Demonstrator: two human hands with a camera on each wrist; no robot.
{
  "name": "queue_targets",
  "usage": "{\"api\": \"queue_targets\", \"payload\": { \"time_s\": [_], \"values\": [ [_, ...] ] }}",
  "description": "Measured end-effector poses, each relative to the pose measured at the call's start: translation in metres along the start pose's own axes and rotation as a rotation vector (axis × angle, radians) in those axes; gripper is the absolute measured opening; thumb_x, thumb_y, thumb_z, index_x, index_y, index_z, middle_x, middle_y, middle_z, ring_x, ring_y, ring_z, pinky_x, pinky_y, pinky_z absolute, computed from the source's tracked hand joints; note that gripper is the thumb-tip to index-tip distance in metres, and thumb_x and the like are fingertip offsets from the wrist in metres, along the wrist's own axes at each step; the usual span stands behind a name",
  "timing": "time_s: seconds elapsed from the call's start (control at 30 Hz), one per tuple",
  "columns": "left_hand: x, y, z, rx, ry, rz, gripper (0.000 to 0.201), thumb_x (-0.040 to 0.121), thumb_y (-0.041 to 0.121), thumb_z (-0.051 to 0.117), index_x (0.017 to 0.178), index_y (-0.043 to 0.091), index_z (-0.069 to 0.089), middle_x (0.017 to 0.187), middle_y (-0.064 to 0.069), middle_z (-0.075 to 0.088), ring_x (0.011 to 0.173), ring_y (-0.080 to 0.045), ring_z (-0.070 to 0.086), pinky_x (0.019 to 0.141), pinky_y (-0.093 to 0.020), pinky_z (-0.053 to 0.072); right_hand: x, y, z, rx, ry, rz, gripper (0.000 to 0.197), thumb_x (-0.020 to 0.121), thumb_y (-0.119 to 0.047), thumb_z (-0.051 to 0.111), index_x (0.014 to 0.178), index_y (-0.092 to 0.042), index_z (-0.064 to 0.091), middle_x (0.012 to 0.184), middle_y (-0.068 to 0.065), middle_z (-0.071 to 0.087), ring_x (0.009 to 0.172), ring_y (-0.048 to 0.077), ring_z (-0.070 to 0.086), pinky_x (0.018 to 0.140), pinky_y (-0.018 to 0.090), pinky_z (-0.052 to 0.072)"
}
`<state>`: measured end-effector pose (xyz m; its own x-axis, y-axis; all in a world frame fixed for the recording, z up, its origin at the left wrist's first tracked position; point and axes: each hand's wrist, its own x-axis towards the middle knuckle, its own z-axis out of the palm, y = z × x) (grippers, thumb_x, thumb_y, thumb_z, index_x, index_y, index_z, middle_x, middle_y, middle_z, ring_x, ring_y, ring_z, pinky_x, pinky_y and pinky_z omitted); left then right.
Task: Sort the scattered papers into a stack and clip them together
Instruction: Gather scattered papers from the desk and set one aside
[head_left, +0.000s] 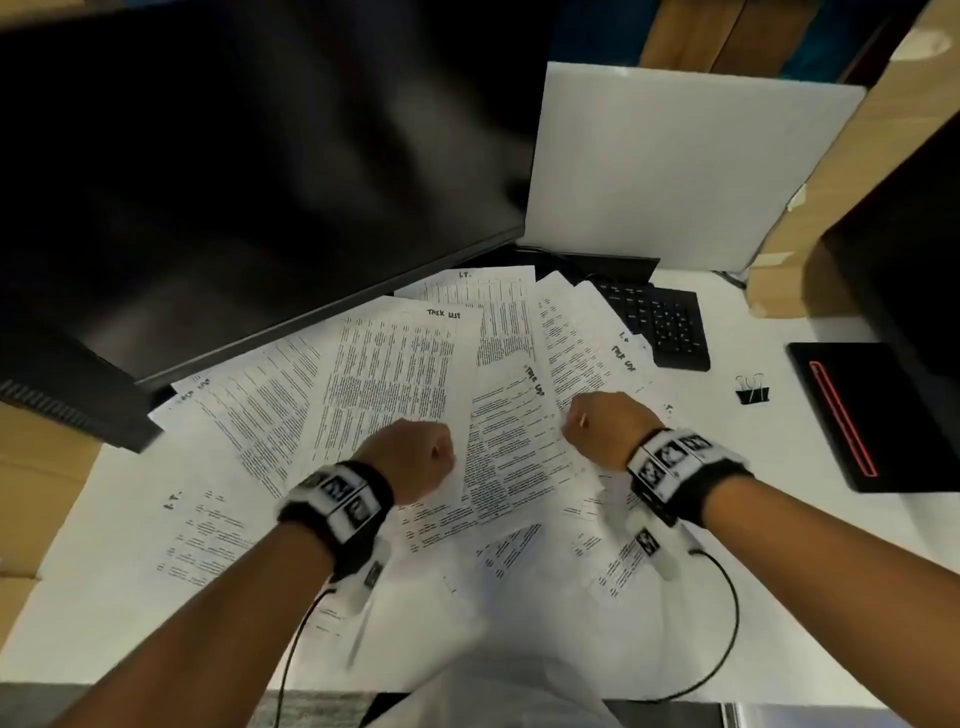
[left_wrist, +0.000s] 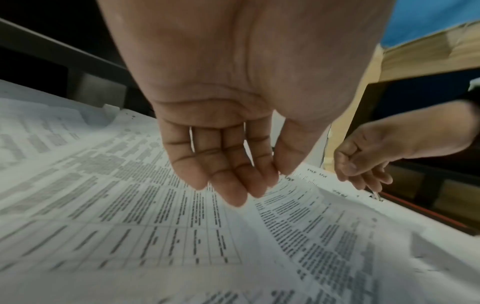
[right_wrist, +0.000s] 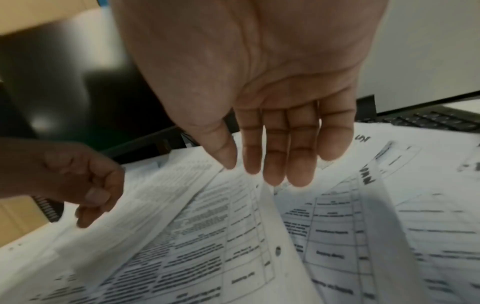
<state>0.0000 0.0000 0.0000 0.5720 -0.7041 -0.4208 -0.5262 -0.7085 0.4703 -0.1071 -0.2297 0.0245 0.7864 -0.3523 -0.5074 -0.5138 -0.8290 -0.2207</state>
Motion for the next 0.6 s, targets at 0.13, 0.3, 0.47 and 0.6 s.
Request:
{"api": "queue_targets", "payload": {
  "time_s": [0.13,0.3,0.47,0.6],
  "values": [
    [0.034,0.007,0.002,0.007,0.055,-0.025,0.02,0.093,0.022,0.045,0.088,0.014,0.063,0.079,0.0,0.066,0.075,-0.019,0.064,0.071,-0.033,0.055,0.028,-0.006,0.008,-0.009,-0.023,0.098,0.03,0.092,-0.036,0.047,0.114,-0.016,0.052,0.114,0.004,0.06,0.094,0.022,0.058,0.074,0.03,0.048],
    [0.047,0.002,0.018,0.008,0.003,-0.065,0.018,0.092,0.023,0.047,0.079,0.019,0.059,0.083,-0.001,0.068,0.077,-0.02,0.064,0.064,-0.028,0.049,0.042,-0.009,0.019,-0.028,-0.066,0.088,0.013,0.091,-0.029,0.049,0.094,-0.017,0.052,0.1,0.003,0.059,0.083,0.021,0.054,0.064,0.026,0.042],
    [0.045,0.001,0.023,-0.103,0.129,-0.044,0.014,0.092,0.021,0.051,0.092,0.018,0.065,0.089,0.002,0.067,0.081,-0.017,0.063,0.069,-0.029,0.051,0.027,-0.01,0.002,0.032,0.082,0.03,0.007,0.092,-0.026,0.047,0.088,-0.021,0.047,0.091,-0.001,0.056,0.082,0.02,0.056,0.068,0.03,0.045],
    [0.05,-0.009,0.009,-0.182,0.321,-0.143,0.021,0.089,0.026,0.058,0.109,0.02,0.059,0.106,0.0,0.057,0.093,-0.017,0.058,0.074,-0.027,0.047,0.007,-0.005,-0.037,0.127,0.299,0.032,0.008,0.092,-0.017,0.049,0.092,-0.021,0.057,0.077,0.0,0.063,0.067,0.018,0.061,0.06,0.029,0.052]
  ]
}}
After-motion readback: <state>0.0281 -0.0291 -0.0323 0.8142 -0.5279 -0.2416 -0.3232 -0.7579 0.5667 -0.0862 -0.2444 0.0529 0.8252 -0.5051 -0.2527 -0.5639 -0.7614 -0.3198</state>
